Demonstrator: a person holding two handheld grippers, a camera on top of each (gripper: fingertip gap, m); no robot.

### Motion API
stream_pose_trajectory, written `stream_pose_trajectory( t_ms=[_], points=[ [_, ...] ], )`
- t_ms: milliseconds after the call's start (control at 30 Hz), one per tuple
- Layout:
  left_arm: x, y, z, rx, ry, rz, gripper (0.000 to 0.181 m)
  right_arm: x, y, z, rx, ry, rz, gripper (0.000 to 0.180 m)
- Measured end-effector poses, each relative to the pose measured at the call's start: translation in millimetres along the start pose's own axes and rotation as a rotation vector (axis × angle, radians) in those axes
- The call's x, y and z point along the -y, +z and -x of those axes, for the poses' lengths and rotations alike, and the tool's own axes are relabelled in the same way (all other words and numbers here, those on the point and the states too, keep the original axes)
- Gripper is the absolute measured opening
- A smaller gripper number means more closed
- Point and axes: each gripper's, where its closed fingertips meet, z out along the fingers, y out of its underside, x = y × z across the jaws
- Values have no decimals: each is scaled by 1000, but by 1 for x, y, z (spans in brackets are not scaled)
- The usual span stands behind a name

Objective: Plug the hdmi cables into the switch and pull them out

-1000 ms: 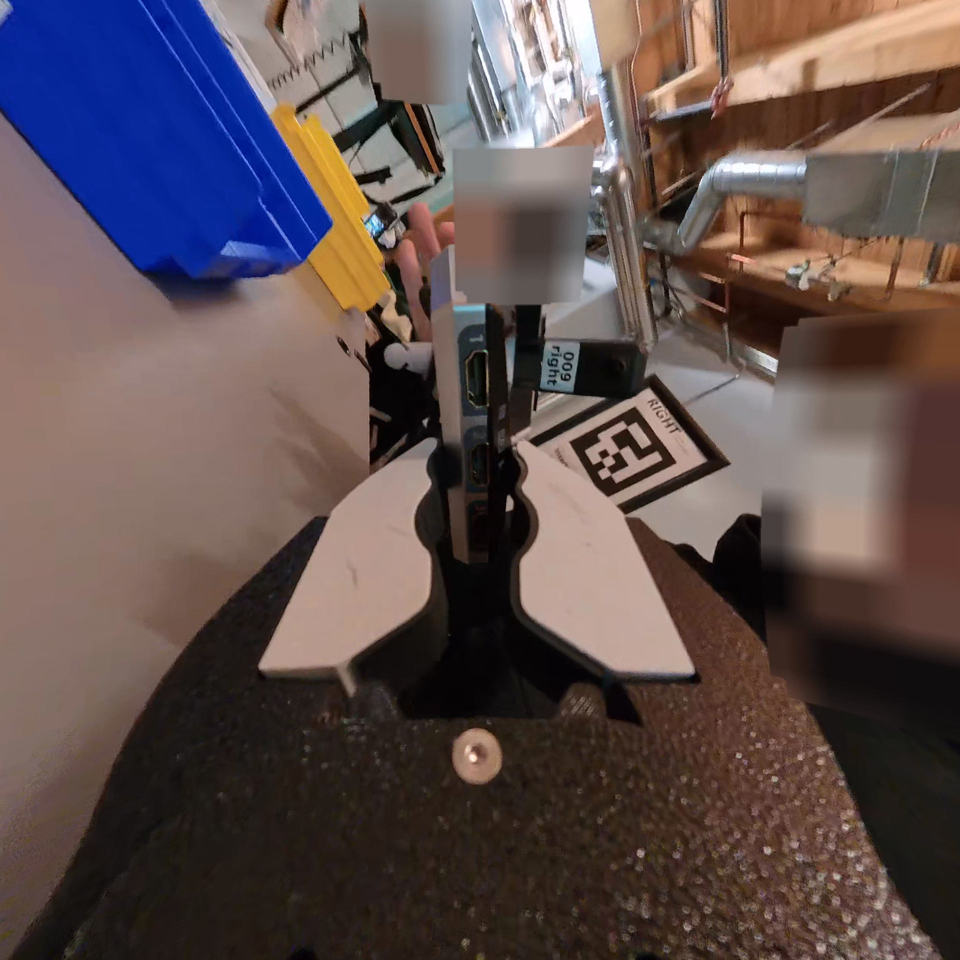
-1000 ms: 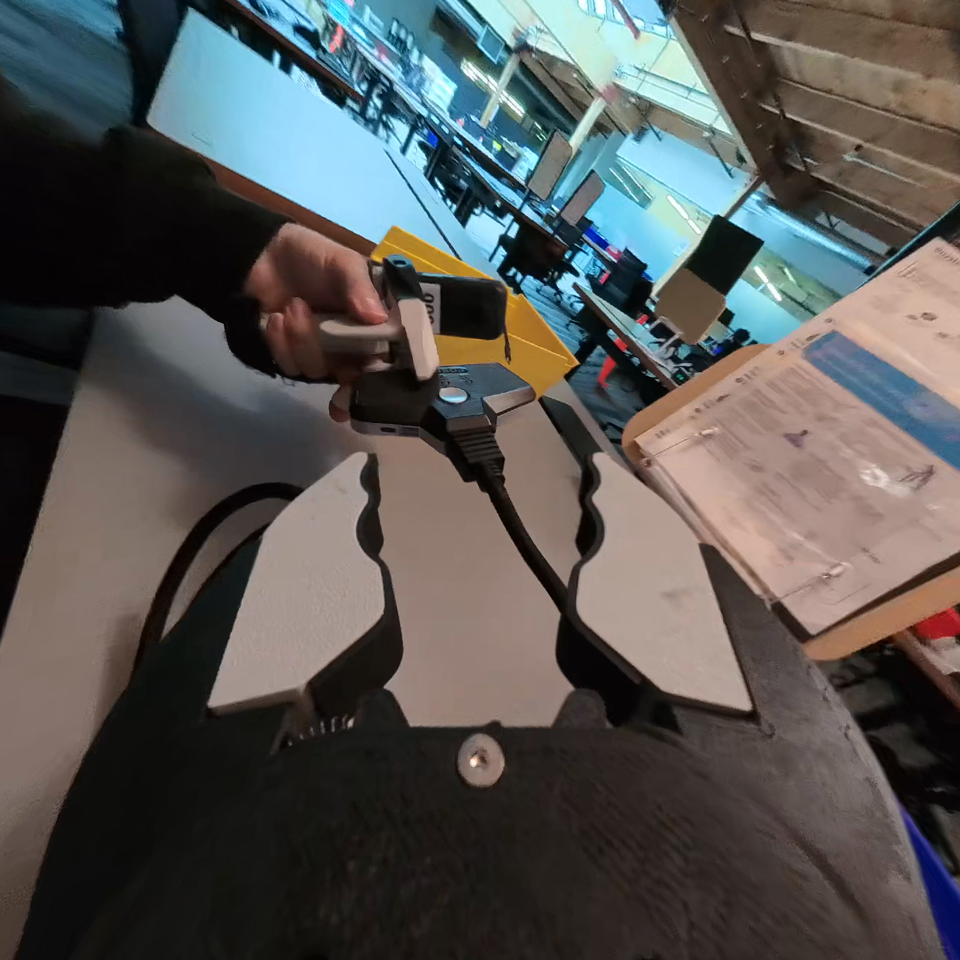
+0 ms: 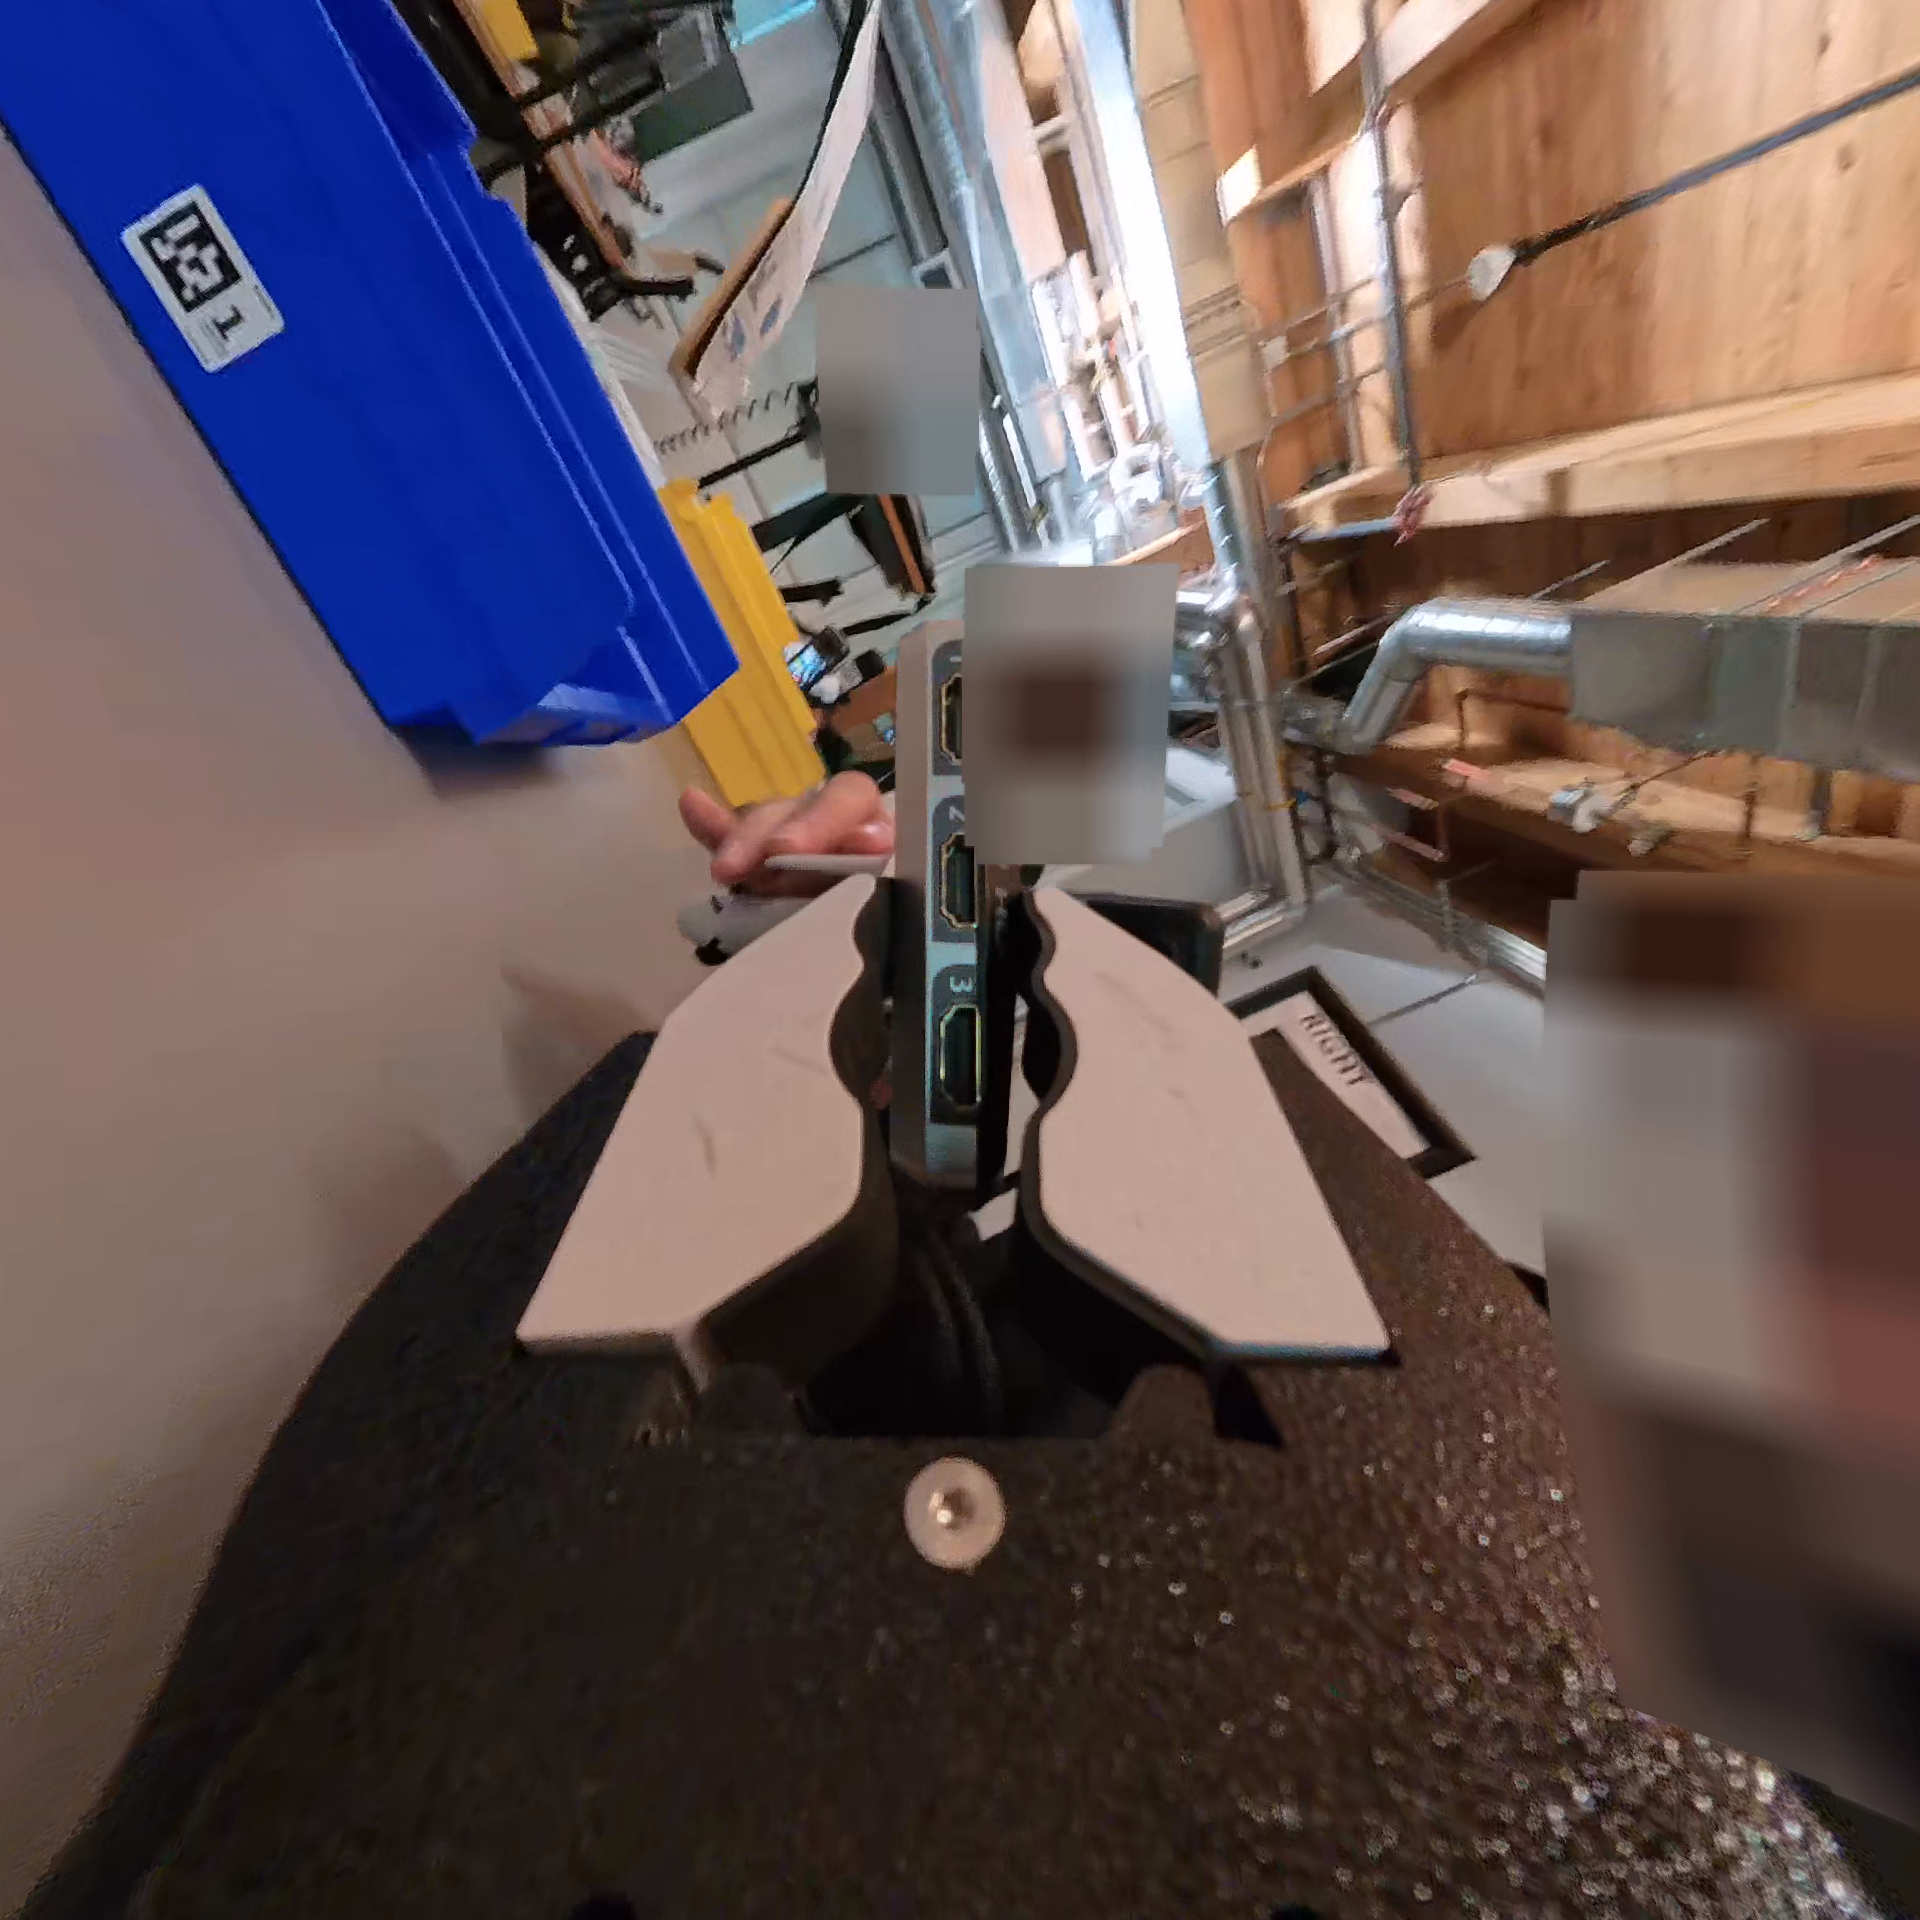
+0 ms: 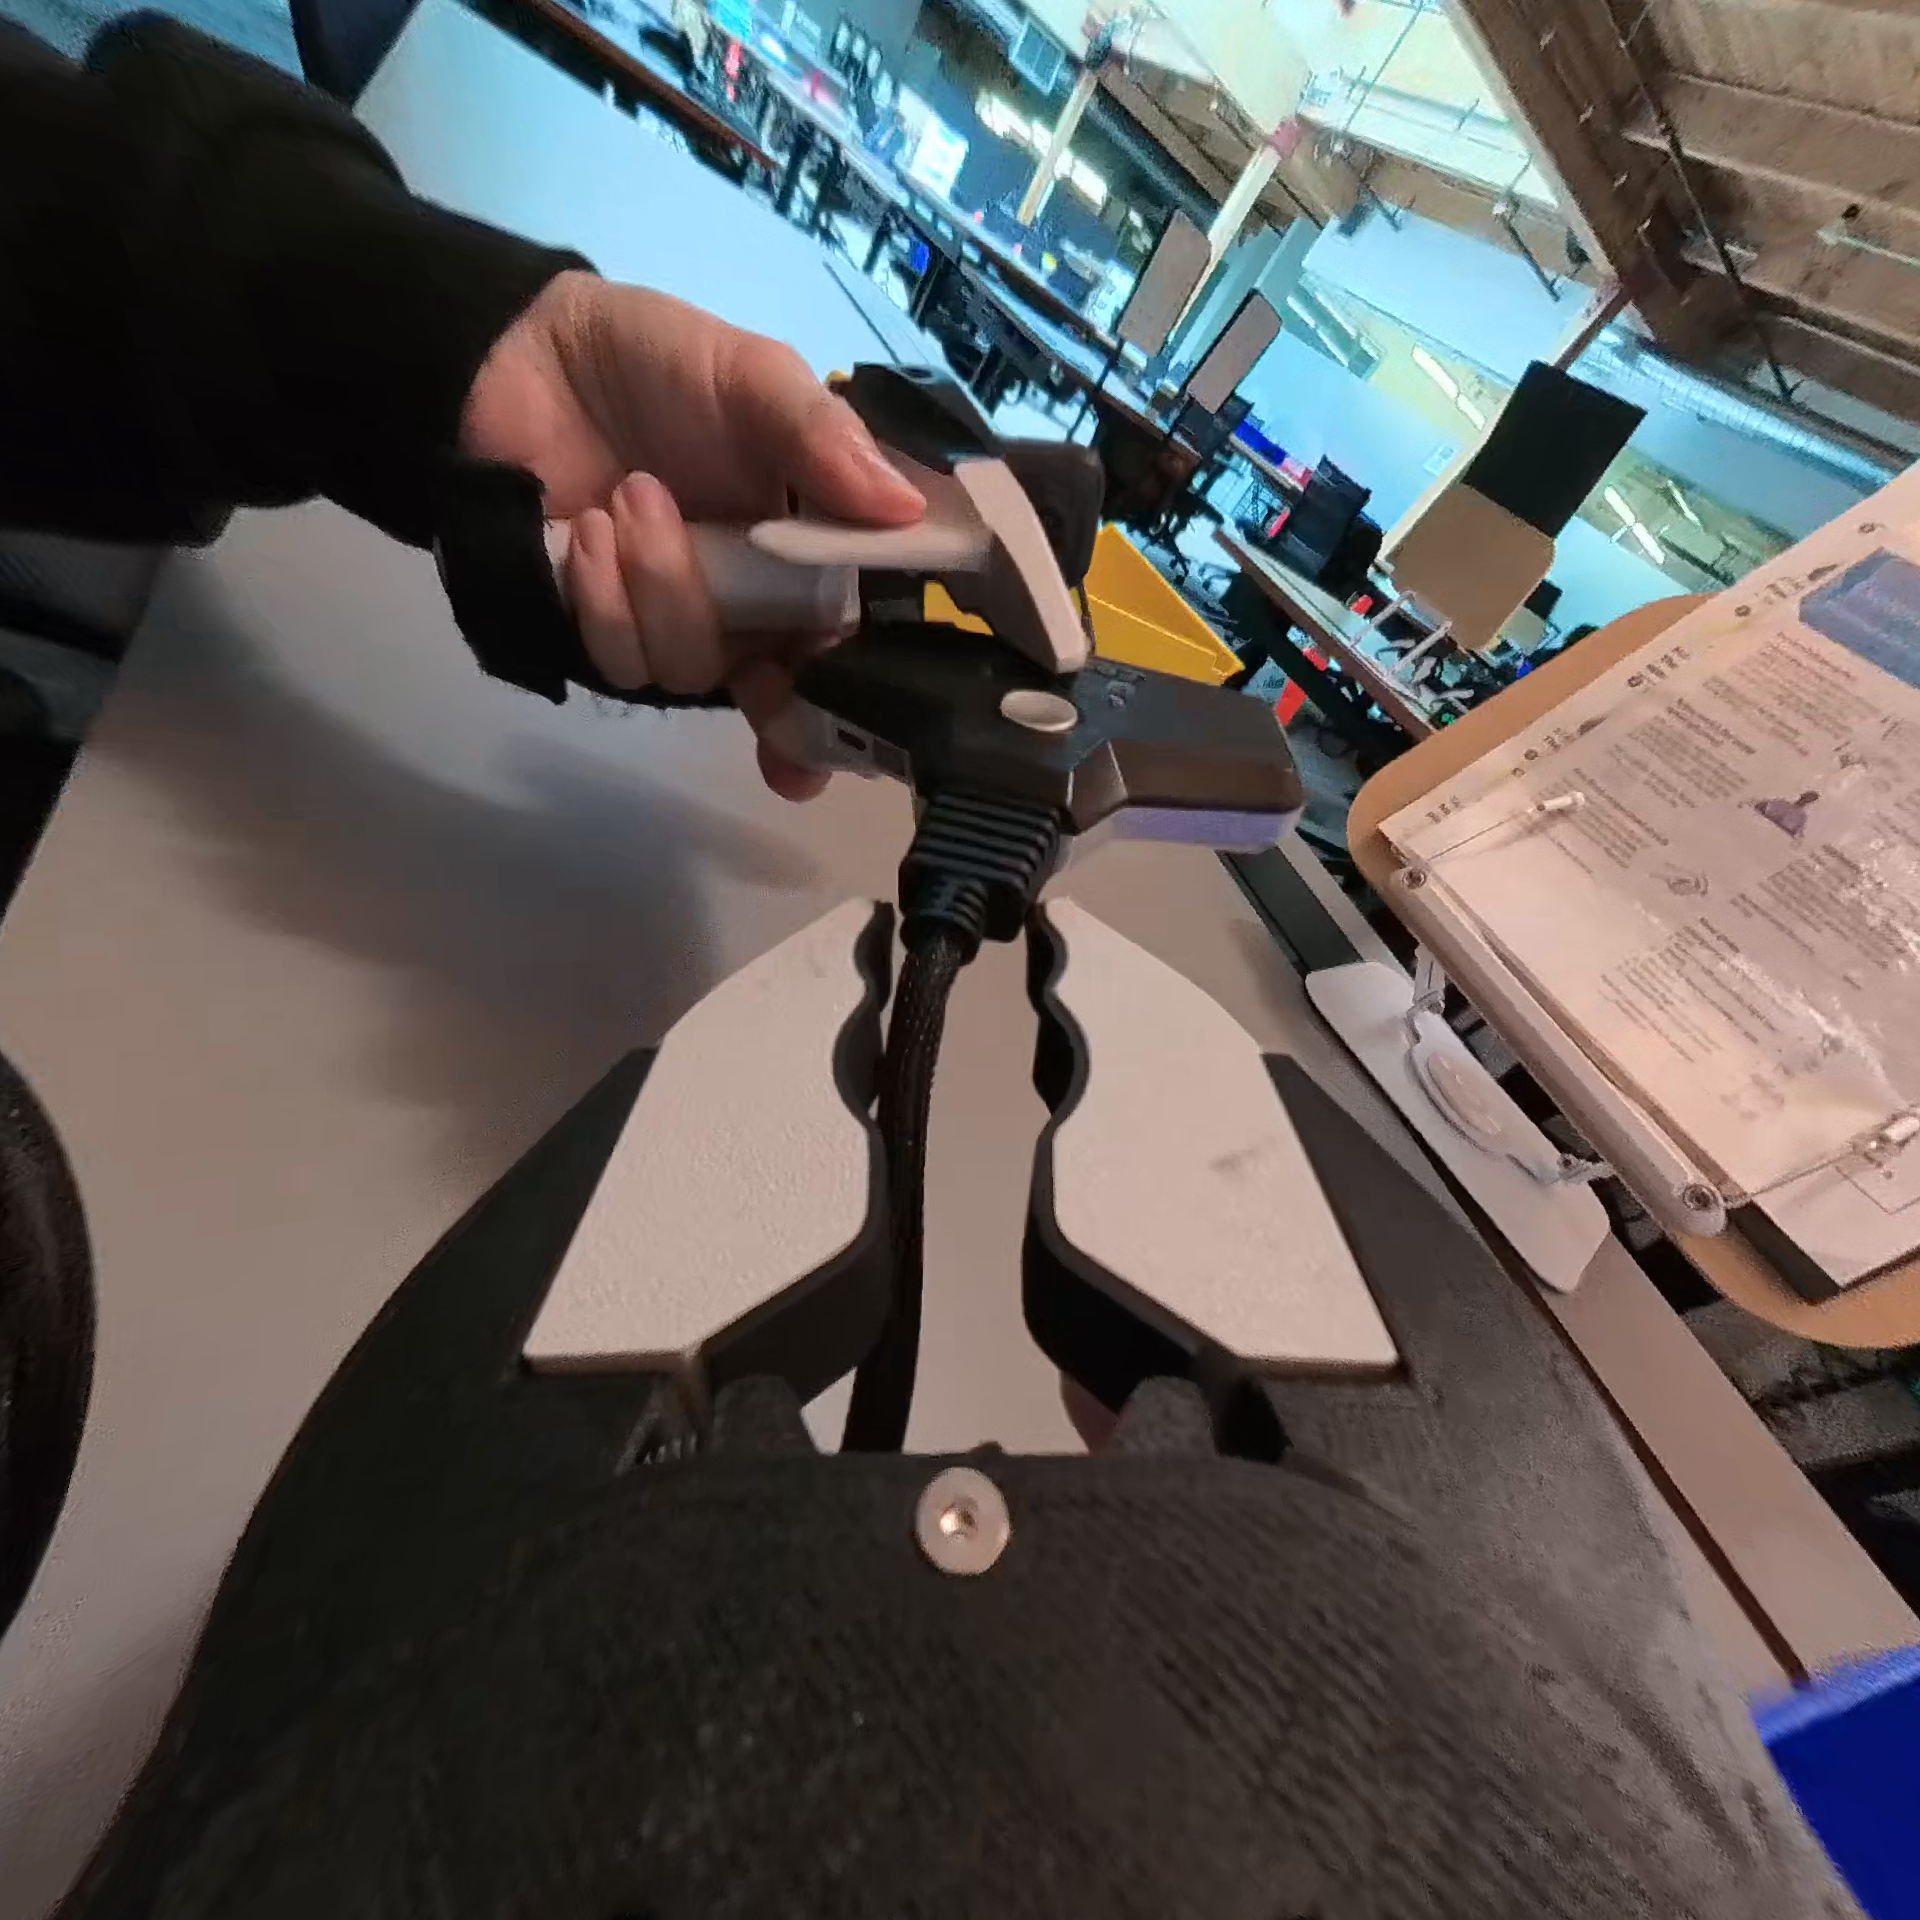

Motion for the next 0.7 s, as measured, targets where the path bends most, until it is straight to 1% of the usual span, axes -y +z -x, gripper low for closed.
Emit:
stream_pose_trajectory(
  t_ms=[100,167,267,333,400,500,567,700],
  points=[
    [6,-2,-2,-9,-31,-58,22,8,2,-8,-56,9,-47,24],
    [8,-2,-3,-15,-41,-84,22,11,3,-11,-93,9,-83,28],
    [10,-2,-2,-22,-52,-115,21,14,4,-12,-104,33,-127,28],
    [12,-3,-2,-16,-38,-129,21,13,6,-11,-100,39,-122,24],
    [12,-3,-4,-22,-9,-123,21,13,6,-11,-96,72,-122,23],
    [7,-2,-11,-21,146,-80,25,19,1,-10,-34,177,-167,23],
    [8,-3,-23,-15,299,-76,28,25,-4,-11,4,251,-226,23],
    [23,-14,-58,-10,648,-156,36,36,-16,-17,64,405,-346,22]
  ],
)
